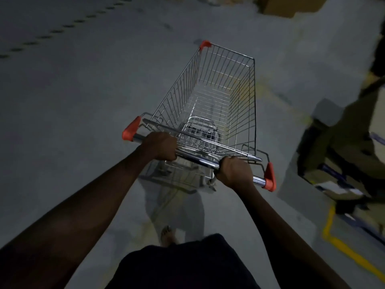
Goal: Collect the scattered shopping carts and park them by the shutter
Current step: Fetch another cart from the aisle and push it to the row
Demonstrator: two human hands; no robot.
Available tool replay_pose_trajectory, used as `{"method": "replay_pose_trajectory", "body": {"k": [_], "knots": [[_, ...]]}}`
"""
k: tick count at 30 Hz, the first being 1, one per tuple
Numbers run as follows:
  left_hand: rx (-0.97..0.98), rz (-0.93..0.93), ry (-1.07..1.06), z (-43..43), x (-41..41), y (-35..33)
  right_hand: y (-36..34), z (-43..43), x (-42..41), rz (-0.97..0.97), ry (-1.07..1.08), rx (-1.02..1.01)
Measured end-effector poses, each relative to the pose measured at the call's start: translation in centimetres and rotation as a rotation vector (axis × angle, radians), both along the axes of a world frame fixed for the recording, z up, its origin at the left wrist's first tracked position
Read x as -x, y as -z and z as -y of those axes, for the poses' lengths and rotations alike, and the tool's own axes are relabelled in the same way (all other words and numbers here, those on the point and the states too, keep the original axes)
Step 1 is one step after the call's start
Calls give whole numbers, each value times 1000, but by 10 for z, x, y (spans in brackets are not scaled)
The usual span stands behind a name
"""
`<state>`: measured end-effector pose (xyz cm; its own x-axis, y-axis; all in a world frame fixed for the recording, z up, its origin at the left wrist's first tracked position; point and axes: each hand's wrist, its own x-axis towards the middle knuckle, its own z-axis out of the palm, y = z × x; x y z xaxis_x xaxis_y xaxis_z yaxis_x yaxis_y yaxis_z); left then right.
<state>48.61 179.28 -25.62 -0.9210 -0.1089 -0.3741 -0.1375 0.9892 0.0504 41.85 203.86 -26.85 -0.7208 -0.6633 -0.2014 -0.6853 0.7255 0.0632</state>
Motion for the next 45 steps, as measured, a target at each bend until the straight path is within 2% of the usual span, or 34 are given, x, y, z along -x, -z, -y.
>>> {"method": "replay_pose_trajectory", "body": {"k": [6, 12, 14, 17, 25, 29, 35, 45], "knots": [[18, -56, -221, 65, -29, 1, 5, 88, 31, -35, -212, -39], [30, -77, -424, 118, -42, 4, 5, 177, 77, 62, -385, 11], [49, -44, -494, 137, -40, 2, 7, 211, 92, -14, -493, 43], [18, -28, -630, 169, -33, 0, 20, 262, 116, -172, -673, 221], [12, -33, -898, 248, -26, -5, 33, 410, 157, -233, -954, 348], [34, -37, -964, 293, -34, 0, 38, 472, 158, -363, -995, 496], [56, -56, -1011, 393, -61, 7, 41, 586, 139, -390, -1089, 495], [144, -38, -1021, 583, -112, 1, 31, 787, 84, -276, -1062, 256]]}}
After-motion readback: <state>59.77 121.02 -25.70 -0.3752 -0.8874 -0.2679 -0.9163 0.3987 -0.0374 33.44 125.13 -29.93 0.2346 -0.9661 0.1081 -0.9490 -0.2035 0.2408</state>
